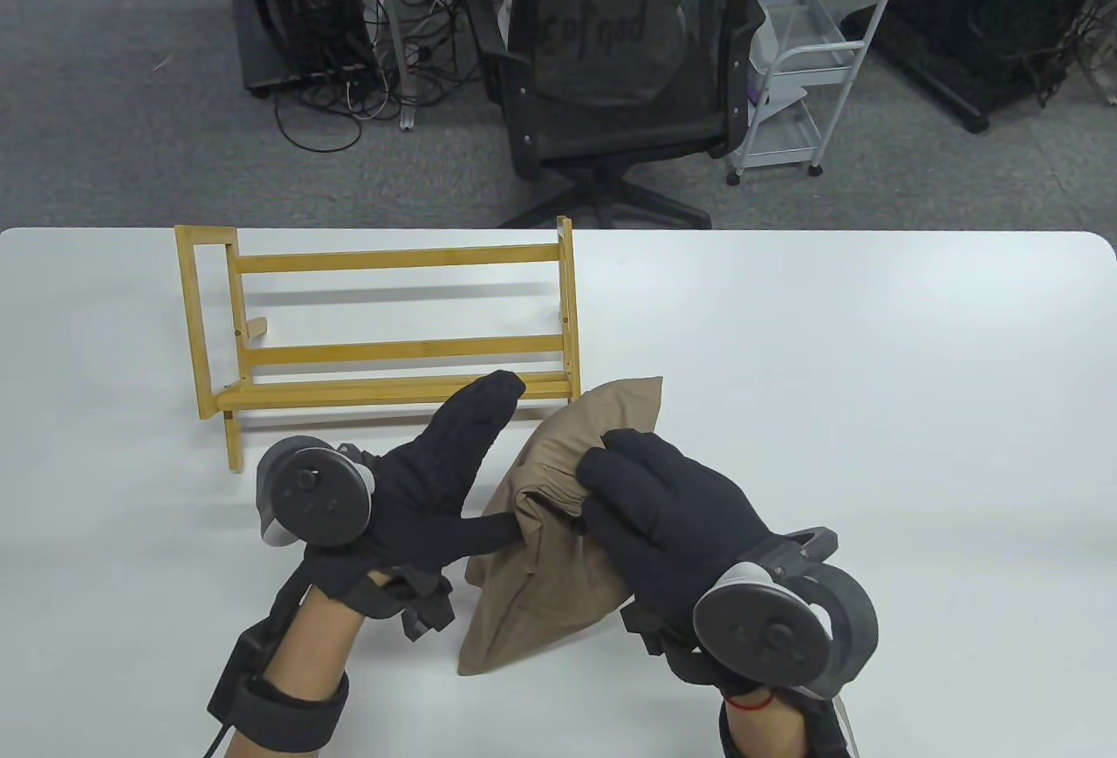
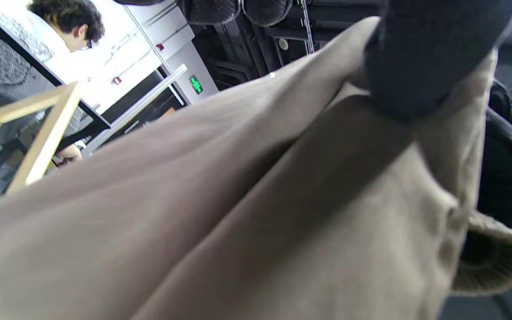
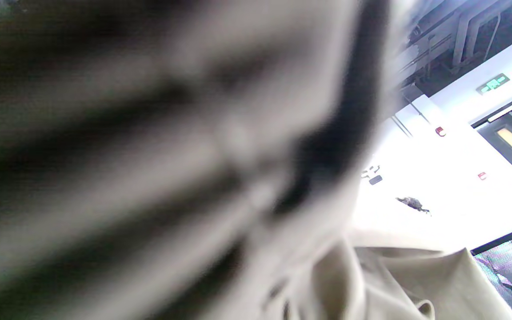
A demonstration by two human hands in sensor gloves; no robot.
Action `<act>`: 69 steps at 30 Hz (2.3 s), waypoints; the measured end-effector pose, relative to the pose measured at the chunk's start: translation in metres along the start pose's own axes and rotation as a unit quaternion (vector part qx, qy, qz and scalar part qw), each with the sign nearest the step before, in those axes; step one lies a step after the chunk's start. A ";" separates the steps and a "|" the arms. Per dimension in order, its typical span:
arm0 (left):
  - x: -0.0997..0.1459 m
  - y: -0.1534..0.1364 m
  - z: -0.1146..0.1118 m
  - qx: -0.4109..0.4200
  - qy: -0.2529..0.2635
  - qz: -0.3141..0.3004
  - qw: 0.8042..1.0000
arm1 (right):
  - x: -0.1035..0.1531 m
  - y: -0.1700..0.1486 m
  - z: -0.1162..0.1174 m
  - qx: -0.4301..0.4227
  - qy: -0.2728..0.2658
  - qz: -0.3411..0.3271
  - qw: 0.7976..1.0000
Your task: Hang shorts on book rack
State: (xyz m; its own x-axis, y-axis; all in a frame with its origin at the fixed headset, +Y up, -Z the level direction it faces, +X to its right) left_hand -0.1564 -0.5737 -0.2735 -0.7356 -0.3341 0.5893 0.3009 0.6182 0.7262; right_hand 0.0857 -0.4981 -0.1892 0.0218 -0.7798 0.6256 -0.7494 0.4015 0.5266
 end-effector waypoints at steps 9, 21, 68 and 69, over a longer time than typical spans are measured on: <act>-0.017 -0.002 -0.008 0.038 -0.013 -0.023 0.999 | 0.001 0.002 0.014 -0.003 0.017 -0.013 1.000; -0.009 0.008 -0.009 -0.034 0.157 -0.010 0.987 | 0.004 0.006 0.019 0.002 -0.009 -0.028 1.000; 0.059 -0.016 0.071 -0.058 0.257 0.032 0.964 | 0.035 -0.075 0.017 0.188 0.020 0.013 0.982; 0.061 -0.016 0.073 -0.059 0.261 0.035 0.963 | 0.037 -0.079 0.018 0.196 0.023 0.014 0.980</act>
State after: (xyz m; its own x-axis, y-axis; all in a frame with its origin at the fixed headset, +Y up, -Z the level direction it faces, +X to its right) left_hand -0.2510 -0.5523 -0.2751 -0.3144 -0.6265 0.7132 0.4275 0.5773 0.6957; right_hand 0.1333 -0.5675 -0.2180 0.0200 -0.7447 0.6671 -0.9466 0.2007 0.2524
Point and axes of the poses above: the tracker on the back of each hand, its own y axis roughly to the thumb side, its own x axis roughly from the fingertips to the wrist, z = x × y, the point moved 2 cm from there along -x, roughly from the wrist to the fingertips, and after that the axes turned 10 degrees about -y, right-handed, at the moved point
